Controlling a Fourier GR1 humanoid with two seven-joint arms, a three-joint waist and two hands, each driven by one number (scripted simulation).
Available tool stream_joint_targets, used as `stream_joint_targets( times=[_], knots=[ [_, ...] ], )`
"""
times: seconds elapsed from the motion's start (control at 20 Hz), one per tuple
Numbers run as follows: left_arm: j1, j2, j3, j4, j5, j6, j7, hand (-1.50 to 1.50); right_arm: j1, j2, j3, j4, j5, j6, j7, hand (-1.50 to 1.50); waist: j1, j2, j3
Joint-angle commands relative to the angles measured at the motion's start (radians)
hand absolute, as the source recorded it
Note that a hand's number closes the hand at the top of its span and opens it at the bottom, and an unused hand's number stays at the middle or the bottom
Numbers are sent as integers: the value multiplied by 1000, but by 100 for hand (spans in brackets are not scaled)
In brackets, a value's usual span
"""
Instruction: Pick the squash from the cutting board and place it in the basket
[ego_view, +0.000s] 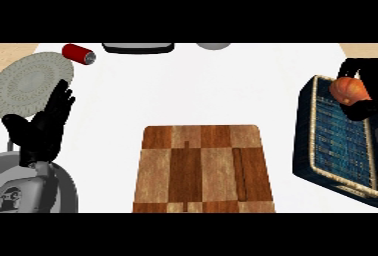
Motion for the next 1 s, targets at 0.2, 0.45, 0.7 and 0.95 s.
stream_joint_targets(
  times=[0.2, 0.45, 0.7, 0.95],
  knots=[
    [1, -37, -33, 8, -38, 29, -7, 0, -41, -2, -20, 177, 52, -67, -78, 150, 2, 1, 0],
    [-45, 6, -6, -31, -19, 16, 56, 0, -18, -2, -22, 145, 54, 8, -67, 150, 0, -1, 0],
    [-79, -9, -8, 48, -21, 16, 25, 0, -48, 18, -31, 175, 53, 30, -70, 150, -2, 0, 0],
    [2, 8, 0, -57, 3, -15, 58, 0, -50, 31, -37, 217, 49, 83, -45, 150, 3, -1, 0]
  ],
)
